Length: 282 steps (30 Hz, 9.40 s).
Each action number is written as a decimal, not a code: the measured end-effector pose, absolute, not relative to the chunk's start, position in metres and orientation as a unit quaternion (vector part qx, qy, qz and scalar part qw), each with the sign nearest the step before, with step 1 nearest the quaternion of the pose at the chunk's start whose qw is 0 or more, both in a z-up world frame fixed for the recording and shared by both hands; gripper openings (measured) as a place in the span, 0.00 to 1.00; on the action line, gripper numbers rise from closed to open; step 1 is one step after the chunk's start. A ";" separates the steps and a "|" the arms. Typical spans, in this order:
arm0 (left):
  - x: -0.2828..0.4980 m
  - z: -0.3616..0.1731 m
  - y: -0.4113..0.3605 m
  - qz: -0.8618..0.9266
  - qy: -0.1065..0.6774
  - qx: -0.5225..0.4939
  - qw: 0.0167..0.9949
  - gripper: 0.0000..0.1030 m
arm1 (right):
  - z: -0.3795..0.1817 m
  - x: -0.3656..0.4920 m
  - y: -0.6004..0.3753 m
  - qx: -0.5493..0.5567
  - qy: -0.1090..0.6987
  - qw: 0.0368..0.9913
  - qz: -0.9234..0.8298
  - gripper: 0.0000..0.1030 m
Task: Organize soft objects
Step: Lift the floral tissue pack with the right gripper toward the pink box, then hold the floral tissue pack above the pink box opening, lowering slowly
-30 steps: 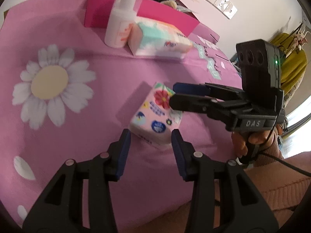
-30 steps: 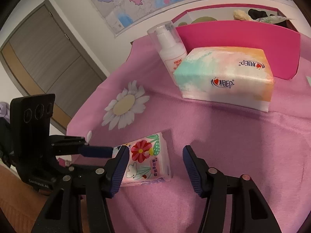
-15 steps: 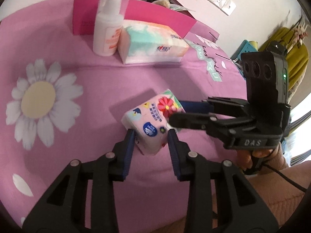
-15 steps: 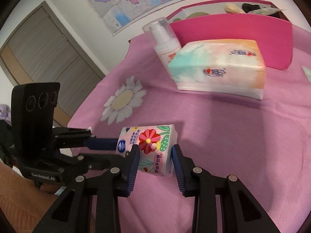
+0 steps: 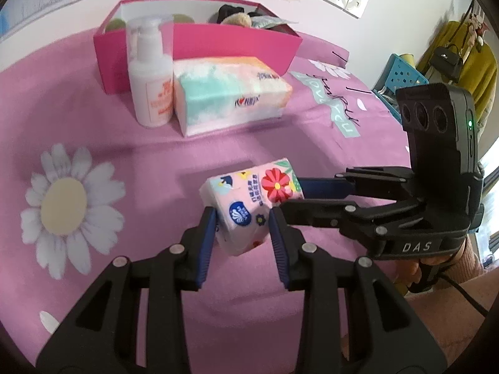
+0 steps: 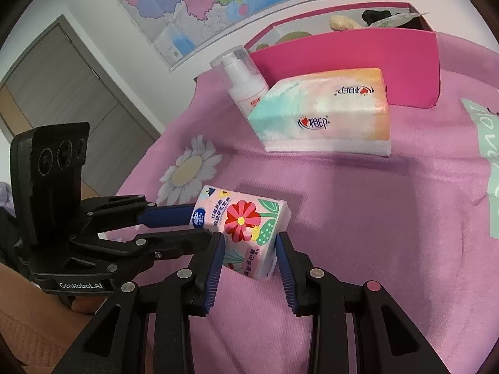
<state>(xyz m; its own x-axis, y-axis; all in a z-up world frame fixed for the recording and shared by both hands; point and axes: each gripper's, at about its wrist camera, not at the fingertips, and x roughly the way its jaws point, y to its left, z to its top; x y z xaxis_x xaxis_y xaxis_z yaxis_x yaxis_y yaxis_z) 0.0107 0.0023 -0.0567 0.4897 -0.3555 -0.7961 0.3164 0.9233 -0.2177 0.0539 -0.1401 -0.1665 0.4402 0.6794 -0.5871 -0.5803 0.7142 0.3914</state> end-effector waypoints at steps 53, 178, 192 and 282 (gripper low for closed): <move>0.021 -0.014 -0.018 -0.197 0.390 0.021 0.899 0.36 | -0.128 0.052 -0.165 0.084 0.310 0.874 0.364 0.33; 0.149 0.051 -0.008 -0.173 0.307 0.041 0.935 0.36 | -0.029 0.152 -0.161 0.061 0.196 0.912 0.356 0.33; 0.155 0.052 -0.006 -0.173 0.306 0.044 0.935 0.36 | -0.028 0.159 -0.160 0.061 0.195 0.912 0.357 0.33; 0.206 0.053 0.005 -0.181 0.338 0.033 0.923 0.36 | -0.016 0.195 -0.155 0.074 0.197 0.911 0.355 0.33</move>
